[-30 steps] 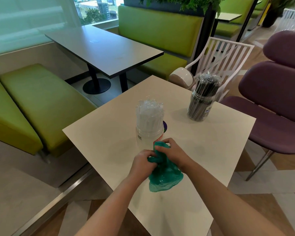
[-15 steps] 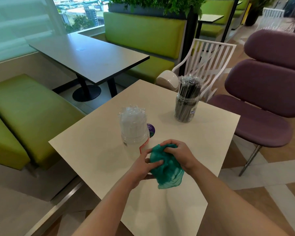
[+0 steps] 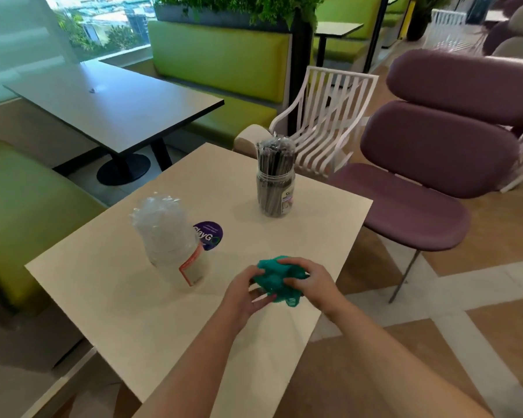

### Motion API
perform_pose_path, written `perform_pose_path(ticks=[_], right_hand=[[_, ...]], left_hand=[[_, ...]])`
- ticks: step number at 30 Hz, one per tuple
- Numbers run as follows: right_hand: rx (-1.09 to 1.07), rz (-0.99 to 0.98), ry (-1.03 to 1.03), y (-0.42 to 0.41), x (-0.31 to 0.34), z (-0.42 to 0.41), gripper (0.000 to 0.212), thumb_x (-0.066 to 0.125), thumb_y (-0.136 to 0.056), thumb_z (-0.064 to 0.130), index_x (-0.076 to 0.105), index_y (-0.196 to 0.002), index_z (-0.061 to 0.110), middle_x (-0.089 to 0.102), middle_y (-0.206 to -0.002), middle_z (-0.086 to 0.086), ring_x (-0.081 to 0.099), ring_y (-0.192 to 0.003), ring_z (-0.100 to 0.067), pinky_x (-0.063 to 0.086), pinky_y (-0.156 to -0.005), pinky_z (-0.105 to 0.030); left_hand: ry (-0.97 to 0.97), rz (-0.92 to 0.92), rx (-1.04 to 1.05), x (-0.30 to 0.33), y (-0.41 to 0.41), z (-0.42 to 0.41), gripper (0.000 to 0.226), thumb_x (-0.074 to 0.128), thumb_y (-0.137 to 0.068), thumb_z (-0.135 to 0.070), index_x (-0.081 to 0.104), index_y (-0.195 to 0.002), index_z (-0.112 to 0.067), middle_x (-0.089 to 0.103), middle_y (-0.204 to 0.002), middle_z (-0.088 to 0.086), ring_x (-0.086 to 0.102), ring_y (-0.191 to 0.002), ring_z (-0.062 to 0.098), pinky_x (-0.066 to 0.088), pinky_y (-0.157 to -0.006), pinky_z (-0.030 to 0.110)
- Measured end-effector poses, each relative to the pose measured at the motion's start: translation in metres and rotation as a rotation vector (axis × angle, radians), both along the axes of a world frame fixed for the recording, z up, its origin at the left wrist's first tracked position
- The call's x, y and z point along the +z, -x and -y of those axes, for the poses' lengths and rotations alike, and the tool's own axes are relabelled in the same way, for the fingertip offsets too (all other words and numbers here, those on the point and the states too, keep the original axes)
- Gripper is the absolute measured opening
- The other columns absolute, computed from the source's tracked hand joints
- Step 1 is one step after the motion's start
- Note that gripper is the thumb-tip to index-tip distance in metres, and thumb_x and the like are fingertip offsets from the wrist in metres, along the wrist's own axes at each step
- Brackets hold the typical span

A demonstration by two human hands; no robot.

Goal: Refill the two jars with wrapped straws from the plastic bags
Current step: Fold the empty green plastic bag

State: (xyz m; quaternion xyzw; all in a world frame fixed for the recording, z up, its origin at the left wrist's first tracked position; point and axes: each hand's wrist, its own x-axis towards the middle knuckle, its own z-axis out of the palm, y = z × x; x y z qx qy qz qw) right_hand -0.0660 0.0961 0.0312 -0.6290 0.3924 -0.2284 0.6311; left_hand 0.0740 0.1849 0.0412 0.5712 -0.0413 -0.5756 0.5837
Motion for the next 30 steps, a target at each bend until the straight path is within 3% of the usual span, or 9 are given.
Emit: perform_pose_path(ticks=[4, 7, 10, 14, 21, 25, 30], right_hand=[[-0.078, -0.07, 0.076, 0.045, -0.004, 0.032, 0.038, 0.059, -0.081, -0.012, 0.073, -0.09, 0.021, 0.068, -0.105, 0.0, 0.064, -0.102, -0.019, 0.058, -0.083, -0.028], [-0.103, -0.107, 0.109, 0.077, 0.003, 0.057, 0.032, 0.055, -0.077, -0.015, 0.066, -0.084, 0.014, 0.065, -0.093, -0.003, 0.063, -0.092, -0.02, 0.055, -0.066, -0.018], [-0.105, -0.159, 0.138, 0.103, 0.006, 0.084, 0.03, 0.054, -0.077, -0.014, 0.063, -0.085, 0.013, 0.061, -0.088, -0.001, 0.058, -0.086, -0.018, 0.048, -0.057, -0.013], [-0.062, -0.162, 0.115, 0.129, 0.013, 0.112, 0.029, 0.052, -0.085, -0.011, 0.06, -0.092, 0.016, 0.059, -0.105, -0.003, 0.056, -0.097, -0.017, 0.048, -0.06, -0.009], [-0.04, -0.117, -0.157, 0.145, 0.026, 0.173, 0.024, 0.056, -0.088, 0.009, 0.052, -0.109, 0.021, 0.053, -0.119, -0.01, 0.056, -0.103, -0.023, 0.055, -0.079, -0.033], [-0.012, -0.113, -0.114, 0.137, 0.024, 0.225, 0.045, 0.067, -0.09, 0.017, 0.037, -0.122, 0.026, 0.05, -0.122, -0.008, 0.058, -0.101, -0.018, 0.056, -0.067, -0.02], [-0.067, -0.072, -0.023, 0.106, 0.03, 0.295, 0.045, 0.069, -0.088, 0.013, 0.042, -0.121, 0.027, 0.05, -0.122, -0.001, 0.058, -0.101, -0.013, 0.053, -0.063, -0.014]], left_hand=[[-0.09, 0.102, -0.122, 0.006, 0.046, 0.03, 0.039, 0.067, -0.086, -0.045, 0.066, -0.111, -0.016, 0.067, -0.111, 0.008, 0.065, -0.105, 0.025, 0.059, -0.082, 0.038], [-0.062, 0.037, -0.155, 0.004, 0.081, 0.054, 0.041, 0.075, -0.081, -0.033, 0.065, -0.114, -0.01, 0.067, -0.114, 0.012, 0.067, -0.103, 0.029, 0.059, -0.076, 0.034], [-0.011, -0.03, -0.142, 0.003, 0.106, 0.078, 0.057, 0.08, -0.075, -0.026, 0.059, -0.122, -0.001, 0.065, -0.119, 0.018, 0.069, -0.103, 0.031, 0.057, -0.087, 0.039], [0.008, -0.025, -0.067, 0.003, 0.133, 0.111, 0.056, 0.077, -0.081, -0.012, 0.046, -0.128, -0.014, 0.061, -0.118, 0.016, 0.068, -0.101, 0.03, 0.058, -0.084, 0.04], [0.024, 0.081, -0.064, -0.009, 0.145, 0.187, 0.045, 0.07, -0.085, -0.005, 0.06, -0.129, -0.009, 0.07, -0.112, 0.013, 0.071, -0.098, 0.027, 0.058, -0.083, 0.037], [0.043, 0.079, -0.027, -0.014, 0.137, 0.242, 0.037, 0.066, -0.088, -0.004, 0.061, -0.125, -0.008, 0.067, -0.117, 0.014, 0.069, -0.102, 0.028, 0.059, -0.081, 0.036], [0.031, 0.092, 0.01, -0.011, 0.11, 0.316, 0.042, 0.063, -0.092, -0.01, 0.055, -0.133, -0.009, 0.062, -0.125, 0.01, 0.063, -0.11, 0.028, 0.056, -0.091, 0.041]])
